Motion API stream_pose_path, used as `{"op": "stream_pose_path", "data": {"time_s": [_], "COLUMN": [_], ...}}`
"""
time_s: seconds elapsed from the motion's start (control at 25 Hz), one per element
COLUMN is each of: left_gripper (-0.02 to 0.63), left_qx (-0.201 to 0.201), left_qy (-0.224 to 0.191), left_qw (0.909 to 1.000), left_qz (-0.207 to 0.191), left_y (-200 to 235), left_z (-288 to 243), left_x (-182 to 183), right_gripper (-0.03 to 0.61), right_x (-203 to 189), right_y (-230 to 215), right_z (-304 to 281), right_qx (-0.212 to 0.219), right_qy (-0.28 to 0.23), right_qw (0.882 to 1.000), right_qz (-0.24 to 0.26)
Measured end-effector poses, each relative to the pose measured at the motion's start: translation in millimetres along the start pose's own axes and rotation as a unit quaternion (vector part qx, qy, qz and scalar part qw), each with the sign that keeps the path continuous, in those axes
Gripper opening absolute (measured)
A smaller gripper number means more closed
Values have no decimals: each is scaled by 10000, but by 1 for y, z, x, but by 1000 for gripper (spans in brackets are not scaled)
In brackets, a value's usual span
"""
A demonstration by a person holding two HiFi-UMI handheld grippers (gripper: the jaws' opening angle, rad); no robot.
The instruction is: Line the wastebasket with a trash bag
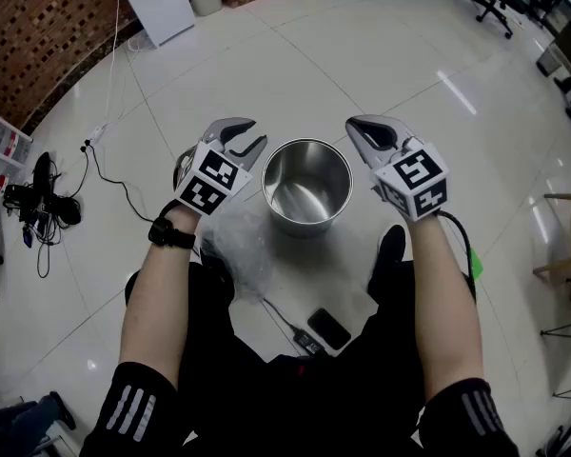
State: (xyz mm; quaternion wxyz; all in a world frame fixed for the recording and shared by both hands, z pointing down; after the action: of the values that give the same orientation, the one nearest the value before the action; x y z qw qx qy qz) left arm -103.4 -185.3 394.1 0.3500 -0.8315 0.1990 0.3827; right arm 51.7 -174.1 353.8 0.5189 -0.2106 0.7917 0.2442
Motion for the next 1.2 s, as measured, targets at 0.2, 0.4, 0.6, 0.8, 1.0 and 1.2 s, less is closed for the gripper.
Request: {"op": "stream_pose_path", "data": {"time_s": [0.2,0.4,0.6,0.8,1.0,1.2], "left_gripper": [126,130,141,141,167,176], "left_qx": [19,37,-164,-311,-654,-961], "left_qy": [251,575,1108,1691,2149,2967], "left_qw": [9997,9981,9934,9841,9723,9496], "left_qz": [58,230,236,443,648,321], "left_y": [4,8,-8,-16,-35,-60], "left_z": [-4,-12,-24,-34,-46,-51], "left_x": [-18,-39,-81,-129,-169,-239], "right_gripper": [12,29,61,67,69,69], "right_x": [3,11,8,14,19,24], "right_y": [-3,-1,7,17,27,31], "right_z": [-1,-4,-9,-17,-21,-27], "right_qx": [1,133,267,422,562,621], "right_qy": [-23,-90,-74,-82,-58,-71], "right_qw": [10000,9999,9996,9991,9983,9979], "right_qz": [-50,-36,-102,-30,148,172]}}
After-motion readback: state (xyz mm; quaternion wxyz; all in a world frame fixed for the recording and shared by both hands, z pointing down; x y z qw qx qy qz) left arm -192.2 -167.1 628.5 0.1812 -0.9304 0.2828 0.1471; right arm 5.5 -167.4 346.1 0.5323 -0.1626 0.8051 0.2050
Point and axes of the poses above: the fingertips, and each gripper's own axes: z backward along the fingers, y to its left, x out of its top, the point moved 1 cm from there along z, backward along the fingers, and after that the axes turned 6 degrees about x, right-handed, at the moved point
